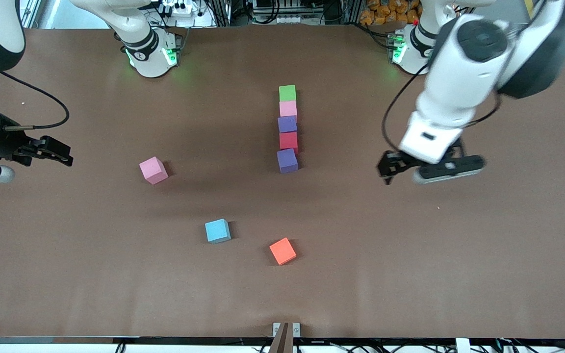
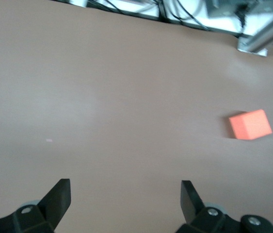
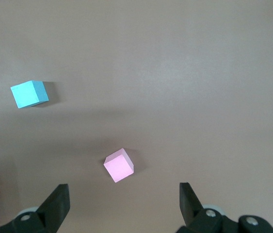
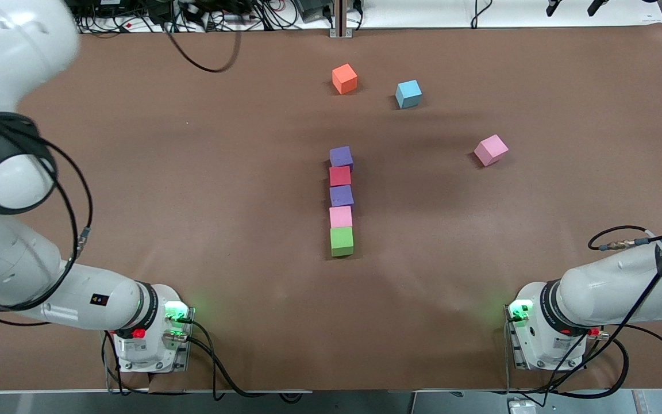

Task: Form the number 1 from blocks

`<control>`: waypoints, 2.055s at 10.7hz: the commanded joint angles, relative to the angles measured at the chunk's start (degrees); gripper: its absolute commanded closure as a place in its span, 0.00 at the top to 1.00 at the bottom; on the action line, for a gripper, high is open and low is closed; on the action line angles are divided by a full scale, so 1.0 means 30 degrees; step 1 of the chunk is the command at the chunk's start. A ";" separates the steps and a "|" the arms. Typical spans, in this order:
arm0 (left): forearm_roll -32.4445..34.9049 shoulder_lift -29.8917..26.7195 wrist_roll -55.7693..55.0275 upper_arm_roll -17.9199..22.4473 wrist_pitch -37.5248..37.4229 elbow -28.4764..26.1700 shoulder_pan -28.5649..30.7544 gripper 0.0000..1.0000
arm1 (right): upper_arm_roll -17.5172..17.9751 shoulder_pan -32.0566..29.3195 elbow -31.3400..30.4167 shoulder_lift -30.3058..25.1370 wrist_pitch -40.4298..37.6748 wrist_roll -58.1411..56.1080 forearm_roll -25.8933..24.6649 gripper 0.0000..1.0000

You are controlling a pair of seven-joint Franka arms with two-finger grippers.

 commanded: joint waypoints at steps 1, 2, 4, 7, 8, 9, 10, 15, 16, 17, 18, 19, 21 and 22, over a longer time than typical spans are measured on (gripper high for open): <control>-0.2144 -0.1775 0.3745 -0.0181 -0.1628 -0.0570 0.2518 1.00 | 0.0151 0.0006 0.0366 0.0071 -0.0155 0.0573 -0.0387 1.00; -0.2763 -0.2127 0.5243 0.0022 -0.2419 -0.0541 0.3109 1.00 | 0.0151 0.0006 0.0366 0.0071 -0.0155 0.0573 -0.0387 1.00; -0.2798 -0.2890 0.6891 0.1307 -0.4176 -0.0483 0.3203 1.00 | 0.0151 0.0006 0.0366 0.0071 -0.0155 0.0573 -0.0387 1.00; -0.2827 -0.3359 0.9530 0.2657 -0.6966 0.0658 0.3204 1.00 | 0.0151 -0.0023 0.0366 0.0071 -0.0184 0.0573 -0.0358 1.00; -0.2828 -0.3593 1.0028 0.2806 -0.6968 0.0660 0.3174 1.00 | 0.0151 -0.0023 0.0366 0.0071 -0.0184 0.0602 -0.0387 1.00; -0.2828 -0.3654 1.0294 0.2836 -0.6968 0.0689 0.3029 1.00 | 0.0151 -0.0023 0.0366 0.0071 -0.0184 0.0602 -0.0387 1.00; -0.2828 -0.3770 1.0268 0.3242 -0.6968 0.0835 0.2708 1.00 | 0.0122 -0.0023 0.0366 0.0071 -0.0213 0.0602 -0.0358 1.00; -0.2740 -0.3654 1.0238 0.3979 -0.7729 0.1802 0.1769 1.00 | 0.0121 -0.0023 0.0366 0.0071 -0.0213 0.0602 -0.0329 1.00; -0.2769 -0.3654 1.0238 0.4124 -0.7991 0.1832 0.1768 1.00 | 0.0121 -0.0023 0.0366 0.0071 -0.0213 0.0602 -0.0329 1.00; -0.2682 -0.3625 1.0238 0.4212 -0.8081 0.1832 0.1565 1.00 | 0.0121 -0.0023 0.0366 0.0071 -0.0213 0.0602 -0.0329 1.00; -0.2623 -0.3596 1.0238 0.4532 -0.8081 0.1832 0.1273 1.00 | 0.0121 -0.0023 0.0366 0.0071 -0.0213 0.0602 -0.0329 1.00; -0.2623 -0.3480 1.0238 0.4652 -0.8052 0.1832 0.1038 1.00 | 0.0121 -0.0023 0.0366 0.0071 -0.0213 0.0602 -0.0300 1.00; -0.2564 -0.3188 1.0297 0.4653 -0.8052 0.1832 0.1064 1.00 | 0.0121 -0.0023 0.0366 0.0071 -0.0213 0.0602 -0.0299 1.00; -0.2593 -0.2983 1.0297 0.4653 -0.8023 0.1832 0.1065 1.00 | 0.0121 -0.0023 0.0366 0.0071 -0.0213 0.0602 -0.0299 1.00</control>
